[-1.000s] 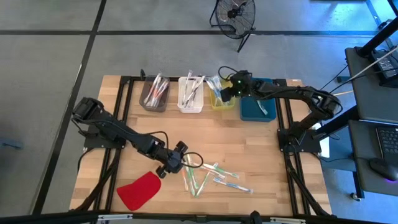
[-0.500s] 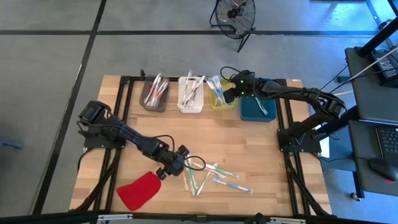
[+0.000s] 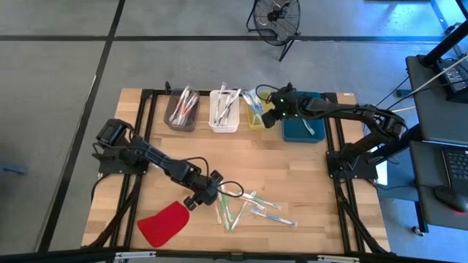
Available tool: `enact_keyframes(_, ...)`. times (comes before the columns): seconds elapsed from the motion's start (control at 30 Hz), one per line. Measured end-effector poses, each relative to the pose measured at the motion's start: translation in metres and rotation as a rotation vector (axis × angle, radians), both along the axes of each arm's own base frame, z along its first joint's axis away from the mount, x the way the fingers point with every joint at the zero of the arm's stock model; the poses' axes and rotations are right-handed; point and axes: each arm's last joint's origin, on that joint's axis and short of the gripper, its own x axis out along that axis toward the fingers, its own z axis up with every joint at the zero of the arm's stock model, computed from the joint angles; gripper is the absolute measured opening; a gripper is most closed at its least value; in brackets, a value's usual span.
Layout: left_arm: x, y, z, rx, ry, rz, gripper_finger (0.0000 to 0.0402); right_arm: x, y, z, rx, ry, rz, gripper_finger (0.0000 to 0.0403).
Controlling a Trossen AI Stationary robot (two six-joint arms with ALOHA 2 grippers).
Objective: Pick & Place Toothbrushes
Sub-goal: Put the orange toothbrush into the black bin
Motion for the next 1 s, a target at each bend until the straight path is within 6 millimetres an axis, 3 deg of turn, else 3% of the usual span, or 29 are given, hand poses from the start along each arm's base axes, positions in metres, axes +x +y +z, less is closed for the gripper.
enact_keyframes(0.33,0.000,0.014,-0.002,-0.047,0.075,0.015,0.0131,0.004,0.025,-0.003,0.037,0.083,0.090,0.0074)
enact_keyframes(0.7,-0.006,0.005,-0.004,-0.054,0.106,0.051,0.0058,-0.009,0.066,0.027,-0.015,0.094,0.183,0.0059)
enact_keyframes(1.0,-0.009,-0.002,-0.004,-0.043,0.107,0.100,0.0053,-0.018,0.107,0.039,-0.140,0.174,0.222,0.0048)
